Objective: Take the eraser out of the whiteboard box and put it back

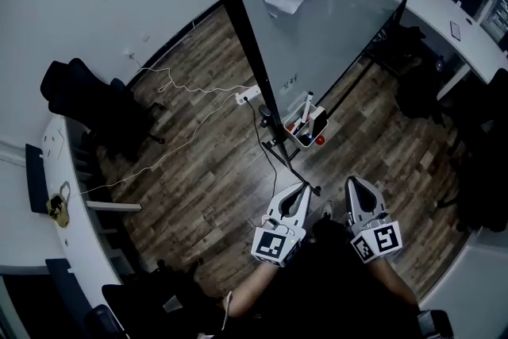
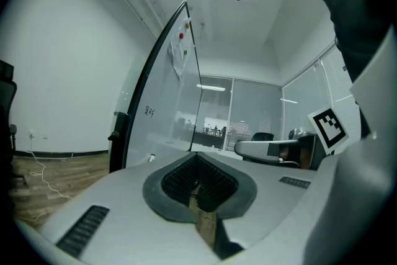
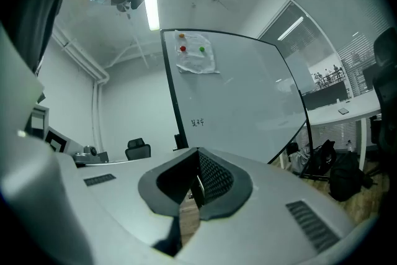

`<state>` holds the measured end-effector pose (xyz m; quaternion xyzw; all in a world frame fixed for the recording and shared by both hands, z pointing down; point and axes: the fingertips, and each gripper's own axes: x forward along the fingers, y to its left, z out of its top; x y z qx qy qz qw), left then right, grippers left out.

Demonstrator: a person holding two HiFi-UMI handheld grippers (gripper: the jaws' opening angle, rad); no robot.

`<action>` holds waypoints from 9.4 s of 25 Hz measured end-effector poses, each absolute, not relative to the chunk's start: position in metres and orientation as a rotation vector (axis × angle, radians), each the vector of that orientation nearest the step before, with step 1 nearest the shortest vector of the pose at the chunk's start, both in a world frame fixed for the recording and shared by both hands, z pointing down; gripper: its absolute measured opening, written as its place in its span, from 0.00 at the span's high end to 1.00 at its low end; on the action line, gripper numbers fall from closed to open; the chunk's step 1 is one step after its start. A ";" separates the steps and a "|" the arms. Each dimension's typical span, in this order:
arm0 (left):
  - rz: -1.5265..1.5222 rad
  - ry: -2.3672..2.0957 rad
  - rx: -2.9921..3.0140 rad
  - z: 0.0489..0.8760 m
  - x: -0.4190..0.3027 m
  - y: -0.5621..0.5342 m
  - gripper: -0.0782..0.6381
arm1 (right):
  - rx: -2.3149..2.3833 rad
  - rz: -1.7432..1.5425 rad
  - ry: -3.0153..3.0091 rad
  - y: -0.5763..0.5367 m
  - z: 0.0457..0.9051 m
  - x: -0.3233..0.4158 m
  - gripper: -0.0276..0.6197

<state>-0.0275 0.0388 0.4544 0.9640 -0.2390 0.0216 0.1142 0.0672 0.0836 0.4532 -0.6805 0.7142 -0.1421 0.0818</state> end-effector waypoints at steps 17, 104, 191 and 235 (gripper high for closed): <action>0.119 -0.929 2.774 0.455 0.008 0.015 0.88 | -1.870 -0.473 2.244 0.048 0.467 0.108 0.93; 0.171 -0.848 2.708 0.483 0.037 -0.083 0.88 | -1.931 -0.697 2.554 -0.105 0.564 0.098 0.58; 0.075 -0.655 2.837 0.472 -0.054 0.009 0.88 | -2.189 -0.429 2.238 0.067 0.476 0.052 0.58; 0.113 -1.240 2.604 0.495 -0.016 -0.090 0.88 | -1.399 -0.368 2.950 -0.094 0.532 0.057 0.58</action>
